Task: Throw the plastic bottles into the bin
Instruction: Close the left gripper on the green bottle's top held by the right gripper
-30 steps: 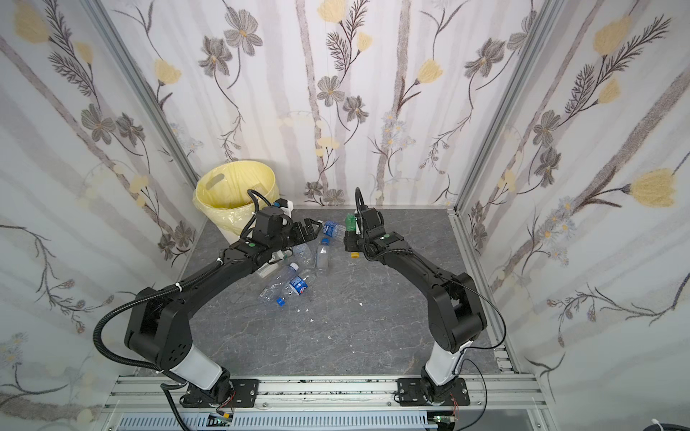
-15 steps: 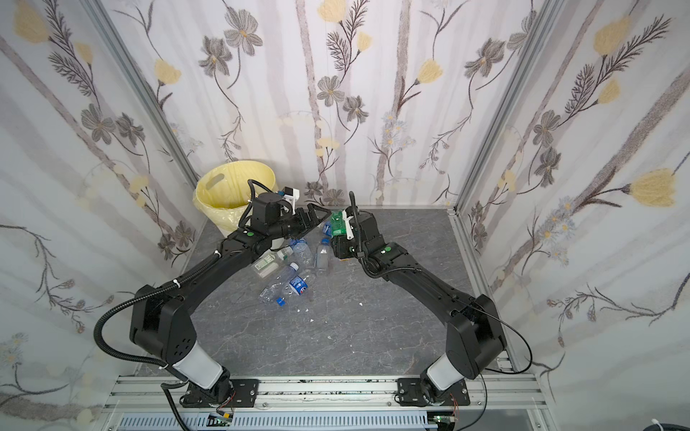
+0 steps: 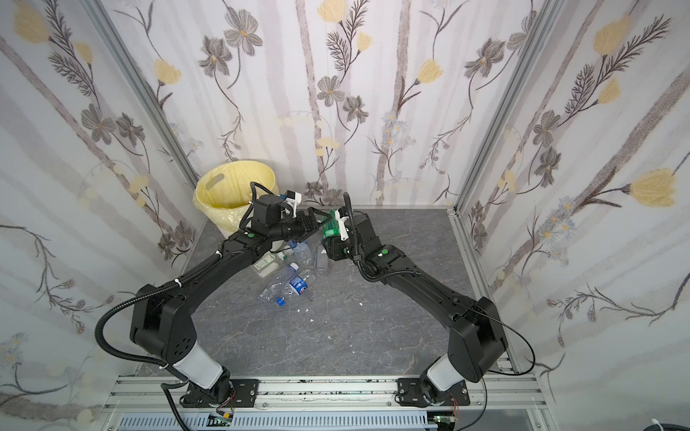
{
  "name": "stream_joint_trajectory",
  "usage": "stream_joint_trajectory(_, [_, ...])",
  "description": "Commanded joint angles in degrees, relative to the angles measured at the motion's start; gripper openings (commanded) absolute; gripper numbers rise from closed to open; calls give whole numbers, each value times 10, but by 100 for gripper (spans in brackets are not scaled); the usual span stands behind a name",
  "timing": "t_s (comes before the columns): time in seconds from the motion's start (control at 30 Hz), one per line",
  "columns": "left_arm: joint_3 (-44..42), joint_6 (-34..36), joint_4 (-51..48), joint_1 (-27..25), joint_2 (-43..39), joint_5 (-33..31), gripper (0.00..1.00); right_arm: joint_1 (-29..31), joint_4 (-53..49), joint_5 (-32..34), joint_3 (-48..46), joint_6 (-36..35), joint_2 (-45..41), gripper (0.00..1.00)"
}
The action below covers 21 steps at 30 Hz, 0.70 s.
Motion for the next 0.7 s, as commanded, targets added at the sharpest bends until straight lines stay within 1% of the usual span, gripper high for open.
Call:
stream_joint_trajectory(0.0, [5,0,13,-5,8,10,90,4,29,-10,6,1,-4,61])
stream_joint_trajectory(0.23, [5,2,12,-9,11,-9,81,10,32,-17,7,1,-2,60])
stream_joint_trajectory(0.43, [9,2,13,-9,16,-13,66,16,32,-20,6,-1,1,61])
stream_joint_trajectory(0.6, [8,8,13,-9,15,-20,60,19,33,-21,4,-2,2,62])
stream_joint_trajectory(0.67, [8,8,12,-8,14,-20,59,19,33,-21,4,-2,1,64])
